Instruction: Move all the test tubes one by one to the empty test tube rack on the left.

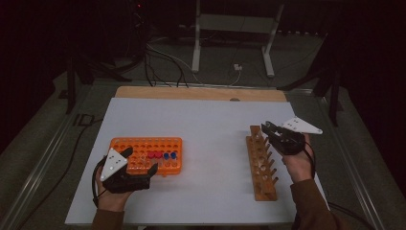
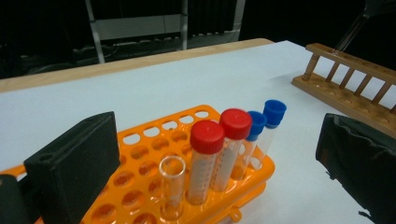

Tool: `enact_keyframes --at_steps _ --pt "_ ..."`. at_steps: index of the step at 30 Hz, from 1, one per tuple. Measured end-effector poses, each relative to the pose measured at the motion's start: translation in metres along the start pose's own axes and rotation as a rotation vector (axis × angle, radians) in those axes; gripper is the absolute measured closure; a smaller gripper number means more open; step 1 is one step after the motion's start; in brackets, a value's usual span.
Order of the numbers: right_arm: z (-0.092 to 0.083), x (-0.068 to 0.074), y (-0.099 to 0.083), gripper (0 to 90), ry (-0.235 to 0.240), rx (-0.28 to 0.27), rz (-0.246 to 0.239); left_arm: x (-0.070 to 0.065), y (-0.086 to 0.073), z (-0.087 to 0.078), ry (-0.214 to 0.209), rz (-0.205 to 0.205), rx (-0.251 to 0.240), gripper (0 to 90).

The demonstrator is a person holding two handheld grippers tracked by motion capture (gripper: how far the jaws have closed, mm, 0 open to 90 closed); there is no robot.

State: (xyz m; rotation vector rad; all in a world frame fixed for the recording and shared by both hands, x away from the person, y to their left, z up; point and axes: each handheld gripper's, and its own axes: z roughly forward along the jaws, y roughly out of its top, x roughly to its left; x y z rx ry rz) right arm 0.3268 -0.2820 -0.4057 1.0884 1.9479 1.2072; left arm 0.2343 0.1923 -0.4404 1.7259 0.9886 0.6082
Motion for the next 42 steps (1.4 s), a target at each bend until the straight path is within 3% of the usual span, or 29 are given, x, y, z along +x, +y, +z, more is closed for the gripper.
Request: enact_keyframes --at_steps 7,23,35,42 --pt "-0.010 0.007 0.011 76.5 0.035 -0.025 -0.004 -0.010 0.007 0.008 -0.021 0.012 -0.005 0.2" --pt "-0.004 0.050 0.006 76.4 0.223 0.012 -0.014 -0.051 0.028 0.039 -0.117 0.065 -0.041 1.4" --pt "-0.004 0.082 0.003 76.4 0.330 0.024 -0.031 -0.100 0.034 0.080 -0.217 0.157 0.008 5.4" --pt "-0.001 0.097 0.002 76.3 0.392 0.040 -0.033 -0.118 0.033 0.101 -0.256 0.188 0.049 6.6"
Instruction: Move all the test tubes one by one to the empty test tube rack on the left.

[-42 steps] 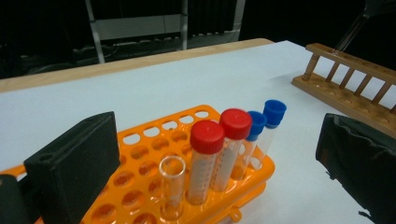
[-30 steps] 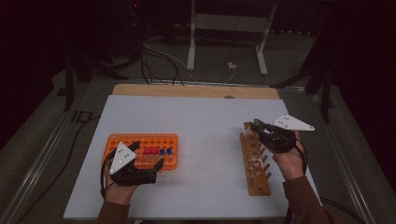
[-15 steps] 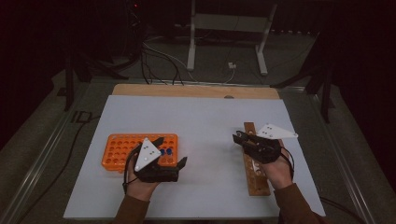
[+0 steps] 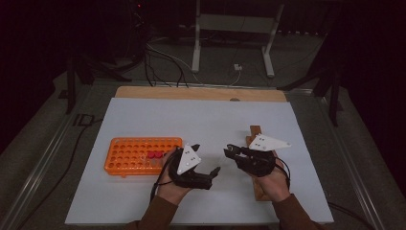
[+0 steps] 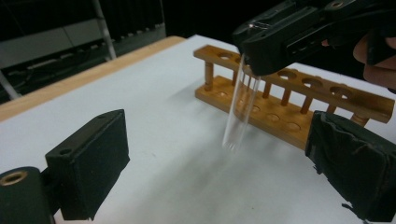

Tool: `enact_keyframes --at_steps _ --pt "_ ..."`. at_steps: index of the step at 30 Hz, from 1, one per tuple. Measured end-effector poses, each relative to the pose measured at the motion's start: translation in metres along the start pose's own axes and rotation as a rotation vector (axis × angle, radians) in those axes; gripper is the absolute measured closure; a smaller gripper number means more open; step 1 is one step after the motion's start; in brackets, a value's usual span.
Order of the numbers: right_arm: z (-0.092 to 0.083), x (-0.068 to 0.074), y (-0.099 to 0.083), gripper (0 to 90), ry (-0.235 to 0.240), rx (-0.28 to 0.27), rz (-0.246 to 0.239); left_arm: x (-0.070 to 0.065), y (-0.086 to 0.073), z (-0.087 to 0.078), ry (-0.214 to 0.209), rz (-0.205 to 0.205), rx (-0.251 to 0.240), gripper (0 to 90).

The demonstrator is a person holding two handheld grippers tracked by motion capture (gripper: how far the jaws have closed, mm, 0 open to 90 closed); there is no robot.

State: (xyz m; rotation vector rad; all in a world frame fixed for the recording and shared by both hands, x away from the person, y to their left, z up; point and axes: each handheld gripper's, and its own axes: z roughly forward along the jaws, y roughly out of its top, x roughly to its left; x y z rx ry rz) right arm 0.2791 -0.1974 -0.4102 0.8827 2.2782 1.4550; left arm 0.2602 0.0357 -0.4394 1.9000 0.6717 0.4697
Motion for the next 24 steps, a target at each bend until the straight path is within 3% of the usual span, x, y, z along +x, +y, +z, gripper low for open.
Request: enact_keyframes --at_steps 5,8,13,18,24 --pt "0.004 0.005 0.000 76.3 0.030 0.010 0.001 -0.006 0.000 0.010 -0.003 0.015 0.005 10.3" --pt "0.007 0.007 0.000 76.3 0.045 0.014 0.005 -0.009 0.000 0.013 -0.004 0.032 0.005 23.1" --pt "0.009 0.010 0.000 76.3 0.065 0.018 0.006 -0.010 -0.001 0.014 -0.025 0.053 0.016 51.9" --pt "0.010 0.011 0.001 76.3 0.080 0.026 0.004 -0.010 -0.002 0.014 -0.035 0.080 0.031 69.4" --pt "0.010 0.011 0.000 76.2 0.085 0.027 0.006 -0.011 -0.003 0.014 -0.049 0.078 0.027 75.7"
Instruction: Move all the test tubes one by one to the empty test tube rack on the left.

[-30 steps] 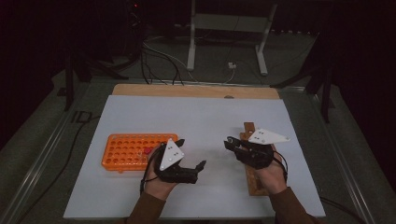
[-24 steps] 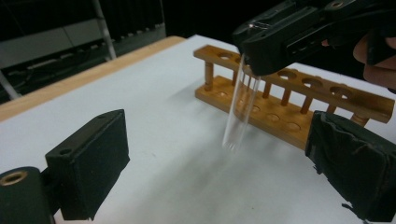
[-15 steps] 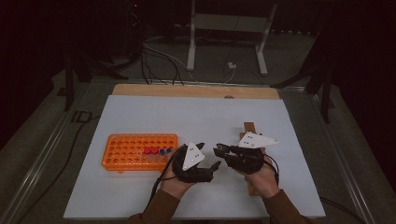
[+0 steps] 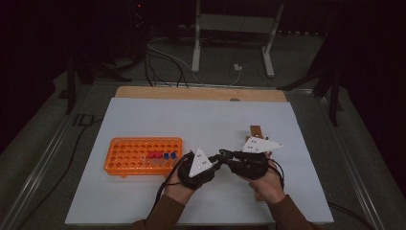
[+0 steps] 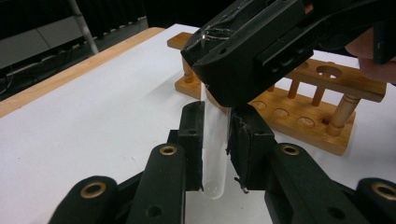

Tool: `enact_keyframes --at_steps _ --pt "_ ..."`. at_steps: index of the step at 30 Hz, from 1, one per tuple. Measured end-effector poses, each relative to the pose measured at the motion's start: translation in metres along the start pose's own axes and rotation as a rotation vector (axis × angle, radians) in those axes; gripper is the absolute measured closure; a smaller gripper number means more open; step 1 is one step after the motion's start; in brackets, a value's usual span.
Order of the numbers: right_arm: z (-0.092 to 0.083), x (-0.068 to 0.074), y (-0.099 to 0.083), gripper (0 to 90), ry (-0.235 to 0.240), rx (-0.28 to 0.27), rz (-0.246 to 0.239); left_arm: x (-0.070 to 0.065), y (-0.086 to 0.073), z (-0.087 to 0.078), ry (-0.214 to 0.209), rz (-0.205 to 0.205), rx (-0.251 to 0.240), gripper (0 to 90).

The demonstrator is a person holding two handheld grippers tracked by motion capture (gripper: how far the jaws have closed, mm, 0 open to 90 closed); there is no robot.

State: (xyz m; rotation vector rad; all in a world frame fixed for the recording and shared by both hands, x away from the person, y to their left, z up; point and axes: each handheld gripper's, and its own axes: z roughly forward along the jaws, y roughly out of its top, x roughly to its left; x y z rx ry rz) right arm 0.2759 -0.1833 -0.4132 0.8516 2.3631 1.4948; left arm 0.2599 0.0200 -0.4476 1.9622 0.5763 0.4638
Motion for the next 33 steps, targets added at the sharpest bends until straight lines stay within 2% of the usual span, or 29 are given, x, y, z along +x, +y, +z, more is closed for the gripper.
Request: enact_keyframes --at_steps 2,5,8,12,14,16,20,23,28,33 --pt "-0.001 0.000 0.000 75.5 0.004 0.001 0.001 0.000 0.000 0.000 -0.004 -0.002 -0.002 76.0" --pt "-0.002 -0.003 0.001 59.0 0.023 0.003 0.011 0.002 -0.001 -0.002 0.001 -0.009 -0.001 76.0" --pt "-0.005 -0.006 0.000 43.5 0.016 -0.009 0.022 0.007 -0.004 -0.006 0.012 -0.021 0.002 76.1" --pt "-0.008 -0.011 -0.001 24.1 -0.026 -0.012 0.022 0.014 -0.008 -0.014 0.025 -0.057 -0.014 76.0" --pt "-0.008 -0.012 -0.002 15.4 -0.065 0.006 0.019 0.018 -0.010 -0.018 0.027 -0.076 -0.027 75.9" --pt "-0.007 -0.014 -0.004 13.4 -0.097 0.016 0.013 0.021 -0.012 -0.024 0.033 -0.088 -0.034 75.9" --pt "-0.008 -0.020 -0.010 3.0 -0.126 0.021 0.024 0.029 -0.015 -0.037 0.044 -0.112 -0.052 75.9" --pt "-0.010 -0.024 -0.013 0.3 -0.138 0.017 0.031 0.036 -0.019 -0.049 0.040 -0.138 -0.072 75.9" --pt "-0.018 -0.031 -0.015 0.0 -0.164 -0.010 0.053 0.050 -0.029 -0.069 0.050 -0.187 -0.108 75.9" --pt "-0.023 -0.037 -0.019 0.0 -0.188 -0.016 0.070 0.056 -0.035 -0.088 0.063 -0.189 -0.116 75.8"
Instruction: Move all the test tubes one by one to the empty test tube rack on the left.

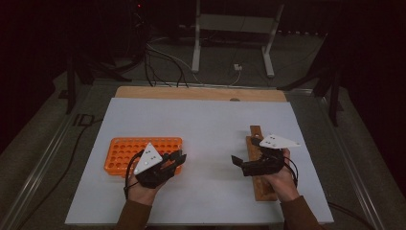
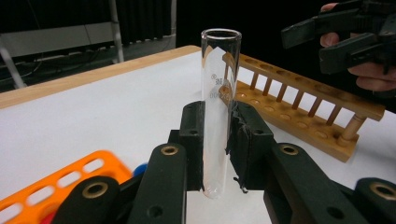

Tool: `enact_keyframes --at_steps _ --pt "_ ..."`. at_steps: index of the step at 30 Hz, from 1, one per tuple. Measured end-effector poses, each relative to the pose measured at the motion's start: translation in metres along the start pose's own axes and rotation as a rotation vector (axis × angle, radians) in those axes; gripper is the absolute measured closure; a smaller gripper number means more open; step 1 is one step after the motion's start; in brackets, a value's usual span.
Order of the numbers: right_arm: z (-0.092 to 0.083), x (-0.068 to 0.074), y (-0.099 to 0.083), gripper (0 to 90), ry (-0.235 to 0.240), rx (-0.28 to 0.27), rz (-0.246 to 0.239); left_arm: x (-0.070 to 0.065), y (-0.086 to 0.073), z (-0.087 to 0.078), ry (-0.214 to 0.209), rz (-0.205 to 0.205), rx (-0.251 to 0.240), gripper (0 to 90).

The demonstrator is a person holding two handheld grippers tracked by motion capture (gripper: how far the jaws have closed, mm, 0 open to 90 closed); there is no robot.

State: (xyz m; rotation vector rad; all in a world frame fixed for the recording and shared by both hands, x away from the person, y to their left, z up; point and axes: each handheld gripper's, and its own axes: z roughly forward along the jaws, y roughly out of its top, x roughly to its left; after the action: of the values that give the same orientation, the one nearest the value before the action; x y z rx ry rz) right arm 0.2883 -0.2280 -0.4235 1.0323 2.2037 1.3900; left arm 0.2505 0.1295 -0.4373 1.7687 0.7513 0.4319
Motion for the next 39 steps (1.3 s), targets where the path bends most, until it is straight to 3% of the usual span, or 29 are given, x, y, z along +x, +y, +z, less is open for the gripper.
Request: enact_keyframes --at_steps 10,23,27,33,39 --pt "-0.009 -0.013 -0.004 0.0 -0.053 -0.013 0.040 0.017 -0.012 -0.037 0.004 -0.018 -0.035 75.7" --pt "-0.013 -0.017 -0.005 0.0 -0.040 -0.010 0.059 0.042 -0.028 -0.080 0.109 -0.063 -0.045 75.8" --pt "-0.016 -0.019 -0.005 0.0 -0.046 -0.011 0.066 0.048 -0.033 -0.086 0.162 -0.070 -0.025 75.8" --pt "-0.020 -0.023 -0.006 0.0 -0.045 -0.019 0.081 0.060 -0.043 -0.086 0.252 -0.111 0.009 75.9" --pt "-0.019 -0.023 -0.006 0.0 -0.045 -0.021 0.084 0.066 -0.046 -0.078 0.266 -0.114 0.025 75.9"
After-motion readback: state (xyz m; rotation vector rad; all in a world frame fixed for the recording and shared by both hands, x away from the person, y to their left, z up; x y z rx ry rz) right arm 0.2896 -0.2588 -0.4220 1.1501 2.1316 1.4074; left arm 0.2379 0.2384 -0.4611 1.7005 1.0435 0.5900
